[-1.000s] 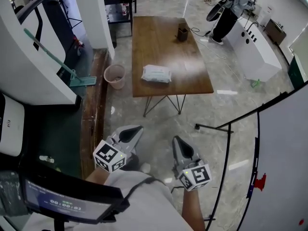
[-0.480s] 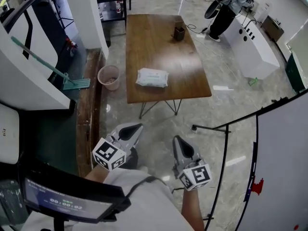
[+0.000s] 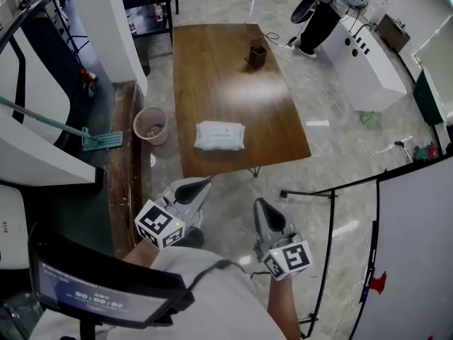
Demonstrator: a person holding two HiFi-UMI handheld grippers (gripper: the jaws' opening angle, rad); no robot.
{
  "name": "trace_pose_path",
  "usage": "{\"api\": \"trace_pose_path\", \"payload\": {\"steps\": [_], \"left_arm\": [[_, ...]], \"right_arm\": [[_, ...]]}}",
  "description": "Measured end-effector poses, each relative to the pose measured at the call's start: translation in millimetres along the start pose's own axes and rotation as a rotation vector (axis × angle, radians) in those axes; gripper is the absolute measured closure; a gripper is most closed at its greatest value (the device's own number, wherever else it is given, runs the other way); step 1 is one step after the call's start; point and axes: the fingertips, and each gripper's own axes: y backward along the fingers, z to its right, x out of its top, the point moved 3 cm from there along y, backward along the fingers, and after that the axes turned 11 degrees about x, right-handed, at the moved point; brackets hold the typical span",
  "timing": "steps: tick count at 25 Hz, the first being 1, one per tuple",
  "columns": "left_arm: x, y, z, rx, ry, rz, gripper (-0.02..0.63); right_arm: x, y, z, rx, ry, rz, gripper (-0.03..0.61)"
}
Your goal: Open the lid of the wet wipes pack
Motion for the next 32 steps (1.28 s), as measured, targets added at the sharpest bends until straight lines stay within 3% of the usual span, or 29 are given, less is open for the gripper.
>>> {"api": "trace_pose_path", "payload": {"steps": [13,25,32], "left_arm": [[17.1,-59.9,-81.4,-0.091,0.008,-0.025,0.609],[19.6,-74.8,-123.4,-0.085,0.019,-0.031,0.609],[20.5,-81.7,-130.9,-0.046,-0.004,-0.036,0.609]], "right_arm": [[16.1,-89.2,36.3,-0.045,0.001,-0.030,0.569],[20.5,-124.4,51.1,-0.053,-0.001,-0.040,0.569],[24.9,-145.1,68.7,0.003,0.007,-0.042,0.569]]}}
